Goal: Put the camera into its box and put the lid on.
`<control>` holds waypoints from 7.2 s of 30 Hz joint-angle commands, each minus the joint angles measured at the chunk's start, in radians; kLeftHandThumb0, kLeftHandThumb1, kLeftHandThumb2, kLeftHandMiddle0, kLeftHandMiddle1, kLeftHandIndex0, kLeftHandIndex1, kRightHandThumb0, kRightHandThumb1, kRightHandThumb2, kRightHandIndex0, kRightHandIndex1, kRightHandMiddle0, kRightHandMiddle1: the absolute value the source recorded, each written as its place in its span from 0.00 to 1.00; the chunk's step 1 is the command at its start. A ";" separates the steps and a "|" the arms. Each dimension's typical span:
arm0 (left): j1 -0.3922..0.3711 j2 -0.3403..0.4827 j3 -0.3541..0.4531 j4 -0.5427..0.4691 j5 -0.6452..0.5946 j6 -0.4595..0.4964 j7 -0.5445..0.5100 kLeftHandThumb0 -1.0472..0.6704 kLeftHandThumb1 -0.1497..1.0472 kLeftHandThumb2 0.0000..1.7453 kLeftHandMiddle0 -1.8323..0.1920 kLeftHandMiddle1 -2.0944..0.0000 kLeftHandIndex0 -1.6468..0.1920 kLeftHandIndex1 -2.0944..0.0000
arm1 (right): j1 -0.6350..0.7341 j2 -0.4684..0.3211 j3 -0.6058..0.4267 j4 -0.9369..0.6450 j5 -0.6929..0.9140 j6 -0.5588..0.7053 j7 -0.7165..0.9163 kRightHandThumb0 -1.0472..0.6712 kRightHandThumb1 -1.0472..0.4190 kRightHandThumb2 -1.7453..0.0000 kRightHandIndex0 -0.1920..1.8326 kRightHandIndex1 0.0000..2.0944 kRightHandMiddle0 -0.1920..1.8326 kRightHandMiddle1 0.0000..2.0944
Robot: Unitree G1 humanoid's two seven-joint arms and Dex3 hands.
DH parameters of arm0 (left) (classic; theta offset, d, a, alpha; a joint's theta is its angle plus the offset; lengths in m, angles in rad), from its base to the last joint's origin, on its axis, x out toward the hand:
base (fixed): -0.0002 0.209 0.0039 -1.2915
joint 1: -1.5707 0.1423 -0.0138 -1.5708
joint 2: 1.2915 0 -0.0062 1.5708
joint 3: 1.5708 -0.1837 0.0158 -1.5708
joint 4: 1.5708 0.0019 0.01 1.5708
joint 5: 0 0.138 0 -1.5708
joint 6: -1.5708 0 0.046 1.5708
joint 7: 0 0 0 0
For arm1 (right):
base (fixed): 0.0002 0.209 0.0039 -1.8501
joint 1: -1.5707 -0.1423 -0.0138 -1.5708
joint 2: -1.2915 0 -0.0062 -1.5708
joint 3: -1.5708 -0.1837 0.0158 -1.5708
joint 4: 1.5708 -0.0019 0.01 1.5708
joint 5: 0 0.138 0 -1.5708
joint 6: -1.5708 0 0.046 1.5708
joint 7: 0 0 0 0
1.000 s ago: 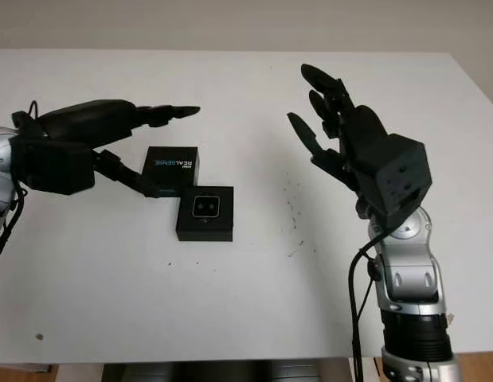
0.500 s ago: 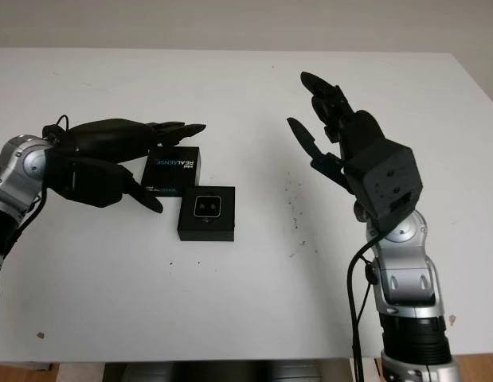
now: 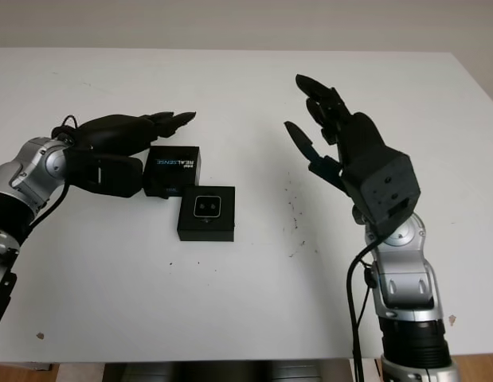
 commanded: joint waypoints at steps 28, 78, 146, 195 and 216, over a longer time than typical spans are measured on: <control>-0.010 0.016 -0.032 -0.015 0.003 -0.067 0.056 0.41 0.97 0.03 0.76 0.31 0.73 0.44 | -0.001 0.006 -0.005 -0.022 0.010 0.030 -0.013 0.21 0.00 0.80 0.20 0.03 0.10 0.25; 0.126 0.061 0.138 -0.768 -0.295 0.608 -0.433 0.43 1.00 0.07 0.71 0.18 0.78 0.05 | 0.021 0.046 0.027 -0.007 0.005 0.030 -0.026 0.21 0.00 0.83 0.19 0.02 0.10 0.28; 0.128 -0.190 0.071 -0.745 -0.341 0.888 -0.356 0.44 1.00 0.12 0.73 0.13 0.72 0.06 | 0.027 0.114 0.038 0.018 0.024 0.010 -0.060 0.20 0.00 0.87 0.16 0.03 0.08 0.32; 0.234 -0.183 0.178 -1.002 -0.404 0.974 -0.255 0.29 1.00 0.27 0.96 0.98 1.00 0.93 | 0.043 0.129 0.040 0.048 0.017 -0.065 -0.110 0.21 0.00 0.84 0.18 0.03 0.03 0.40; 0.527 -0.363 0.567 -0.842 -0.824 0.503 0.019 0.19 1.00 0.40 1.00 1.00 1.00 1.00 | 0.075 0.233 0.098 0.019 -0.016 0.057 -0.187 0.15 0.00 0.66 0.00 0.00 0.00 0.00</control>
